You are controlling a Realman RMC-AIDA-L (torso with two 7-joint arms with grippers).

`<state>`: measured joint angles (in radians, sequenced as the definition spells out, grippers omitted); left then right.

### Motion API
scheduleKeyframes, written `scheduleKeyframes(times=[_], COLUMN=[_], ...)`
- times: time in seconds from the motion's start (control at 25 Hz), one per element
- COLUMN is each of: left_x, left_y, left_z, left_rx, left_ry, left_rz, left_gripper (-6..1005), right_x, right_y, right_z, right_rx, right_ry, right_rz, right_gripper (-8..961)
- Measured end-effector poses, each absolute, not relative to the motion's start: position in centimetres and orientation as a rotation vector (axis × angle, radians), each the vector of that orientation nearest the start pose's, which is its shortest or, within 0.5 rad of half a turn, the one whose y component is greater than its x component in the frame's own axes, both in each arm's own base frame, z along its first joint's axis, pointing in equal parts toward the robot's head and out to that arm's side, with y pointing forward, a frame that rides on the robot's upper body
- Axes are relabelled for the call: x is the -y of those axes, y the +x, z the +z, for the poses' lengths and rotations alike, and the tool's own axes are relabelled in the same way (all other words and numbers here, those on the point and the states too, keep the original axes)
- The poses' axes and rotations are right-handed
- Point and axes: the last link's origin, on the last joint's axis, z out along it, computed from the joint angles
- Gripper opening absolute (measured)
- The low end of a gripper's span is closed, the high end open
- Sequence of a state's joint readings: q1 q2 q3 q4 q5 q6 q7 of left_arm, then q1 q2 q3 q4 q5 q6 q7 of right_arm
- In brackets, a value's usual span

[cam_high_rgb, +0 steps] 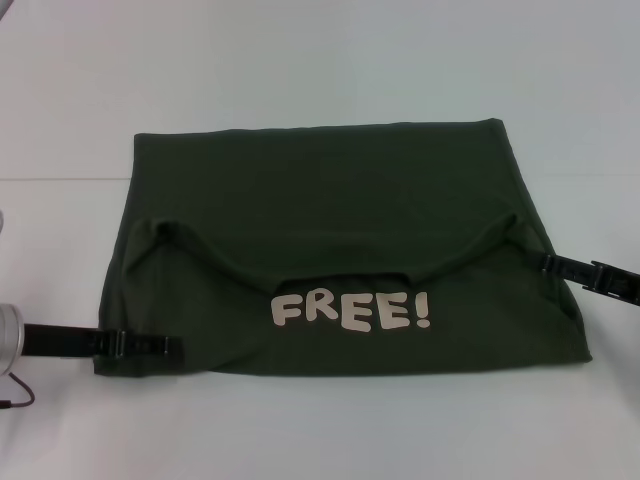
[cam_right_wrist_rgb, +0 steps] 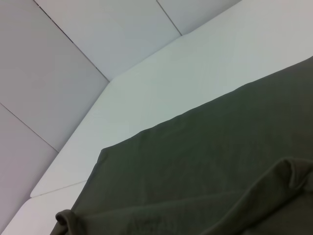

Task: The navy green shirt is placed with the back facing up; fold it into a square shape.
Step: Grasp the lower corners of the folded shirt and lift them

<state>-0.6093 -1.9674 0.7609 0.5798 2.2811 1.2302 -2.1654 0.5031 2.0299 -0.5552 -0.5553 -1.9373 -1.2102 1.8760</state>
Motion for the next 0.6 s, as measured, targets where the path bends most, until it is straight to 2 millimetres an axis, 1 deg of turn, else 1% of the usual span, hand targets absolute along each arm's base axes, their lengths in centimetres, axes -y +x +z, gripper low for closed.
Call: scheduleKeyframes(times=[0.28, 0.36, 0.6], left_x=[-37.14, -37.23, -37.37], left_y=[-32.35, -32.47, -32.31], left_z=[2.01, 2.02, 1.89], left_rx=[1.559, 1.554, 1.542], left_ry=[-2.219, -2.213, -2.227], left_rz=[-0.205, -0.185, -0.156], left_gripper=[825, 632, 386], right_x=[-35.88, -35.87, -35.86], right_y=[32.47, 32.45, 32.42], right_z=[3.11, 3.1, 3.1], right_rx=[-1.431, -1.432, -1.432], right_ry=[-2.054, -2.056, -2.057], right_rz=[0.791, 0.792, 0.794], right_gripper=[925, 925, 925])
